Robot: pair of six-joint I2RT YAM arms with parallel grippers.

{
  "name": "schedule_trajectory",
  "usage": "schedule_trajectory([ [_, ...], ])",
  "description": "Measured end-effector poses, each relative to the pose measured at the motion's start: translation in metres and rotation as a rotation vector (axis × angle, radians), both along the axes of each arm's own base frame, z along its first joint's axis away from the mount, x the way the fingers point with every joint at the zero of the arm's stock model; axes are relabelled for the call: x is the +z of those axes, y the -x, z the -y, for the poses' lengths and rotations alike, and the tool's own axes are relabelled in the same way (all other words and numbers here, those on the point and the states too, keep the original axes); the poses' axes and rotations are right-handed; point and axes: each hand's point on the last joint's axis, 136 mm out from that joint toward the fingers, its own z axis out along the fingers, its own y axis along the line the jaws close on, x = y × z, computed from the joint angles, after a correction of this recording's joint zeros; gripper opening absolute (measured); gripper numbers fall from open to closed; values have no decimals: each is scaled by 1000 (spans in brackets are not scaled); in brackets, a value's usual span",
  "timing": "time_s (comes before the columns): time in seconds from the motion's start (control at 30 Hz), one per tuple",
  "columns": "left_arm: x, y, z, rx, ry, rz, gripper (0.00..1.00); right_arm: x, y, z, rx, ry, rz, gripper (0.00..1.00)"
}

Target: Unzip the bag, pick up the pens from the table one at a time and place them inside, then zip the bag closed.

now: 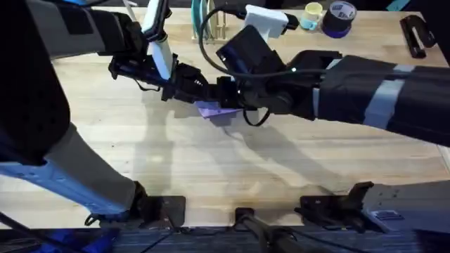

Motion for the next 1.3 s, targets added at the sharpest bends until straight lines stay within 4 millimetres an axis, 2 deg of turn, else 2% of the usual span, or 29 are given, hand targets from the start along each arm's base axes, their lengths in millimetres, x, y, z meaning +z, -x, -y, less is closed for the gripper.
schedule_trajectory([
  [0.2, 0, 0, 0, 0, 0, 0, 41, 1, -4, 2, -41, -23, -9, 536],
  [0.27, 0, 0, 0, 0, 0, 0, 41, 1, -4, 3, -49, -26, -10, 492],
  [0.3, 0, 0, 0, 0, 0, 0, 41, 1, -5, 3, -50, -26, -11, 446],
  [0.33, 0, 0, 0, 0, 0, 1, 41, 1, -5, 3, -52, -29, -9, 354],
  [0.37, 0, -1, 0, 0, 1, 4, 41, 4, -7, -2, -47, -51, -1, 52],
  [0.6, 0, -1, 0, 0, 1, 3, 42, 6, -7, -1, 8, -22, 25, 32],
  [0.8, 5, -1, 2, 4, 31, 4, 42, 36, -12, 12, 55, -40, 85, 32],
  [0.93, 10, 0, 8, -4, 62, 5, 42, 48, -20, 33, 35, -53, 85, 31],
  [1.13, 6, 0, 7, -8, 35, 5, 41, 38, -39, 86, -76, 19, 46, 31],
  [1.3, 5, 0, 5, -5, 27, 5, 41, 37, -53, 117, -120, 62, 57, 31],
])
